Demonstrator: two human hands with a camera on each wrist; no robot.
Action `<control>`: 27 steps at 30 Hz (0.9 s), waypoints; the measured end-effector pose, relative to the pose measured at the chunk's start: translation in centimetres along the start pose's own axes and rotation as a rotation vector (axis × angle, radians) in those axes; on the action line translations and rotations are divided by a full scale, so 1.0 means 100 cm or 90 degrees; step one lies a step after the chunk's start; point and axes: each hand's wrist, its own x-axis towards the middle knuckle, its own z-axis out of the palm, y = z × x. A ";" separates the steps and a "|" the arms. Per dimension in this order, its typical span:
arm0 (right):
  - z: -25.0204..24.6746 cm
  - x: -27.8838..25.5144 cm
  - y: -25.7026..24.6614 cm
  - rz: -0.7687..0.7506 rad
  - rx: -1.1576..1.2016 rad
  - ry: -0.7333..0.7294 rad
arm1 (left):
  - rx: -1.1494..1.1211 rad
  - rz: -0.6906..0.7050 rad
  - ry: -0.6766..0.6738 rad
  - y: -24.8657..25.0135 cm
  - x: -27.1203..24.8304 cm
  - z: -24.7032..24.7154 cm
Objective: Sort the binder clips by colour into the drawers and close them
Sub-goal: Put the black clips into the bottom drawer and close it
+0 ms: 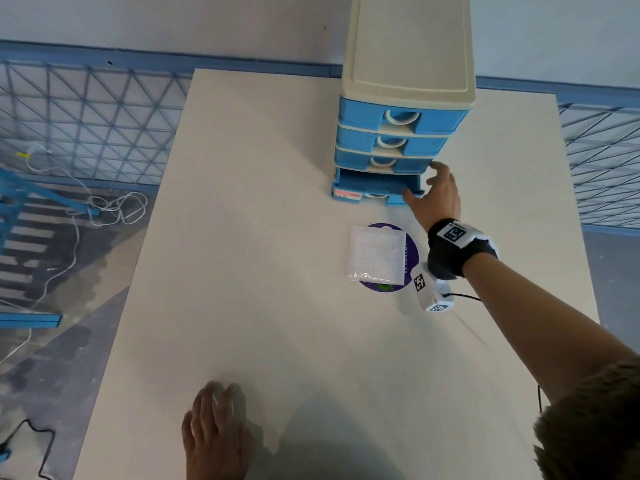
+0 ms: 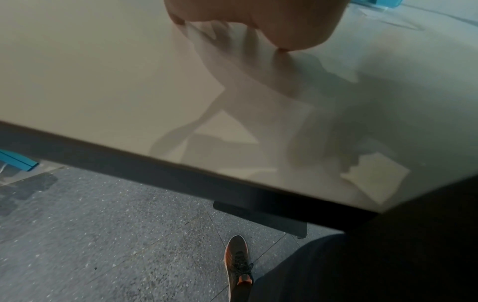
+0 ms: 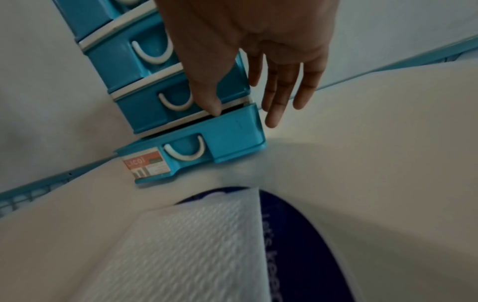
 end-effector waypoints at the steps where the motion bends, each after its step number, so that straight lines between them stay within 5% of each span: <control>1: 0.002 -0.004 0.002 0.001 -0.001 -0.006 | 0.000 -0.003 -0.008 0.000 0.000 -0.002; 17: 0.006 0.000 0.028 0.038 0.019 -0.069 | -0.024 -0.052 -0.130 0.004 0.011 -0.020; 27: 0.004 0.028 0.035 -0.051 -0.021 -0.095 | -0.098 -0.087 0.042 0.027 0.013 0.004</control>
